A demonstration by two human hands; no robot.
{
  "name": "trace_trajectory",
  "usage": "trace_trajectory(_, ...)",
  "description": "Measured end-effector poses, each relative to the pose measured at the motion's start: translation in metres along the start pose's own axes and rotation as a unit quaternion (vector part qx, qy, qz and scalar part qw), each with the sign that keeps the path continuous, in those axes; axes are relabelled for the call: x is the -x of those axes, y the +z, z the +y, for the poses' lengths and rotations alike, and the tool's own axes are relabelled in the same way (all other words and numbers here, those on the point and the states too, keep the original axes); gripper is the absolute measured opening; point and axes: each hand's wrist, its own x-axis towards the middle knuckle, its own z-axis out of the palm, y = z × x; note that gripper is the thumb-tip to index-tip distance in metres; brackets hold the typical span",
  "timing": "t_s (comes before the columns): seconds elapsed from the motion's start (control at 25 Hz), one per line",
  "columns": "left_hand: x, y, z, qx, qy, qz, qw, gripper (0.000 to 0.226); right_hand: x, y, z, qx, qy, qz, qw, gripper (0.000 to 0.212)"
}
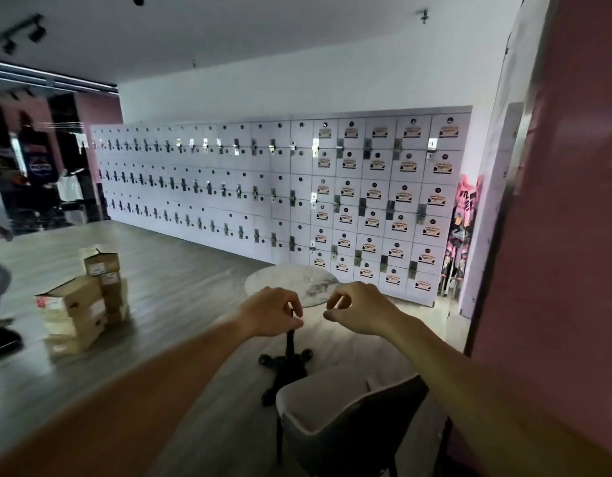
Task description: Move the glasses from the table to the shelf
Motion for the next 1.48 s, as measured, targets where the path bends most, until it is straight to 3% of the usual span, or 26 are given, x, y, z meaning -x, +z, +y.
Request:
trace_trajectory(0.2,-0.057,-0.005,-0.039,0.004,-0.023,0.010,1.000,0.008,-0.080,0.017,0.015,0.006,-0.016,-0.039,0.999,0.013)
trace_trajectory(0.48,-0.148,0.005,-0.143,0.015,-0.058,-0.006,0.998,0.007,-0.211,0.069,0.033,0.017,-0.017,-0.052,0.998,0.016)
trace_trajectory(0.96,-0.334,-0.029,-0.318,0.037,-0.010,-0.045,0.998,0.014,-0.440,0.131,0.030,0.058,0.037,-0.021,0.997,0.014)
trace_trajectory(1.48,-0.545,0.006,-0.411,0.027,0.016,-0.081,0.996,0.013,-0.633,0.162,0.122,0.019,0.083,-0.013,0.996,0.013)
